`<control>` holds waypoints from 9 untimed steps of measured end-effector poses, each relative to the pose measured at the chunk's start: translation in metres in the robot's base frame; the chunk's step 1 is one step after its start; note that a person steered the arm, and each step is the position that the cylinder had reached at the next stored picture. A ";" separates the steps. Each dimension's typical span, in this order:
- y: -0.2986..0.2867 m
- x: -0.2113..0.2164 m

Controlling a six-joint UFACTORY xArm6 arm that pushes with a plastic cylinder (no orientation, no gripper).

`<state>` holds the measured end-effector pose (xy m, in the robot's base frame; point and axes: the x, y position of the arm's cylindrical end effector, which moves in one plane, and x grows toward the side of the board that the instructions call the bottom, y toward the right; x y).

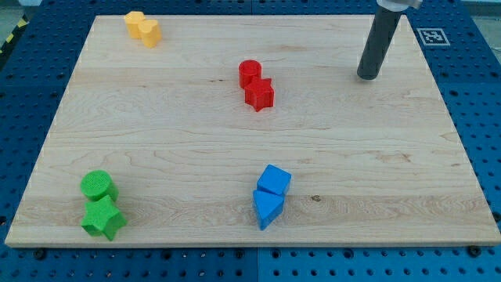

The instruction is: Move your arm towards center

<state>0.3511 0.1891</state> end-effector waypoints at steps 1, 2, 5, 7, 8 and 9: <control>-0.002 -0.016; -0.053 -0.080; -0.099 -0.027; -0.088 0.022; -0.087 0.022; -0.085 0.025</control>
<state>0.3757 0.1044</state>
